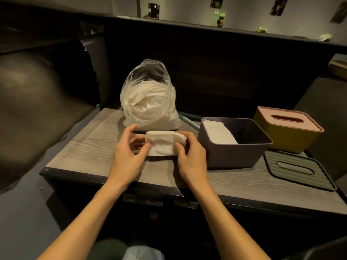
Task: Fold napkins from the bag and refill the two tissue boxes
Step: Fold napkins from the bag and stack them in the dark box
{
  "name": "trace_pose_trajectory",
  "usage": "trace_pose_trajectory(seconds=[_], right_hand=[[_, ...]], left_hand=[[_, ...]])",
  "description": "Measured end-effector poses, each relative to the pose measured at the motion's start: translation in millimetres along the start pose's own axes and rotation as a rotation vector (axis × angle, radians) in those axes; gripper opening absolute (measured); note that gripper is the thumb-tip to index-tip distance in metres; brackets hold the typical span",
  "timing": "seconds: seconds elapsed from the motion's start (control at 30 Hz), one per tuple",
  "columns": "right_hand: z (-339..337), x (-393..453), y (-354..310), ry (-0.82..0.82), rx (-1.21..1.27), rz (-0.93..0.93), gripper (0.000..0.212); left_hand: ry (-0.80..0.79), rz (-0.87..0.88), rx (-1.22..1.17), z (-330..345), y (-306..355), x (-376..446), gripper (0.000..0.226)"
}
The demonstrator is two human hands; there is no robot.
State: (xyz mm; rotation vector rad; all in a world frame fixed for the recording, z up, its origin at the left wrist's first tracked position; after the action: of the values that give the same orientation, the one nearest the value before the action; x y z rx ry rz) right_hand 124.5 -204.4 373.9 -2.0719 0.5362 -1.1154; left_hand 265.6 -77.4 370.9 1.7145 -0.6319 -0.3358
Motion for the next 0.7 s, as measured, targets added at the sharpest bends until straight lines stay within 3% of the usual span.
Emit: trace_pose_trajectory(seconds=[0.13,0.27,0.37,0.7], right_hand=[[-9.1,-4.6,-20.8,-0.023,-0.026,-0.073,0.024],[-29.8,4.2,-46.4,-0.020,-0.041,-0.144,0.023],[-53.9,13.1,-58.8,-0.002,-0.058,-0.173,0.022],[-146.9,34.8,-41.6,0.056,-0.304,-0.160,0.021]], left_hand=[[-0.015,-0.018,-0.078,-6.5,6.0,-3.8,0.054],[-0.101,-0.035,-0.197,-0.6,30.0,-8.7,0.068],[-0.168,-0.001,-0.194,12.2,58.4,-9.5,0.073],[-0.277,0.116,-0.012,89.3,121.5,16.5,0.052]])
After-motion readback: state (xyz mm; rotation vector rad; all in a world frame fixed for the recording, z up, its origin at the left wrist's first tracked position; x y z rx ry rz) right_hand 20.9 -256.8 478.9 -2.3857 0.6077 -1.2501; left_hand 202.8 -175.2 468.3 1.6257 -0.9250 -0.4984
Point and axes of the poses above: each hand's wrist, its own x-axis towards the middle knuckle, its own z-axis out of the palm, y = z × x, the point moved 5 cm from there along x, towards the middle knuckle, and after that the axes turned 13 degrees about -z, right-handed, at the moved point
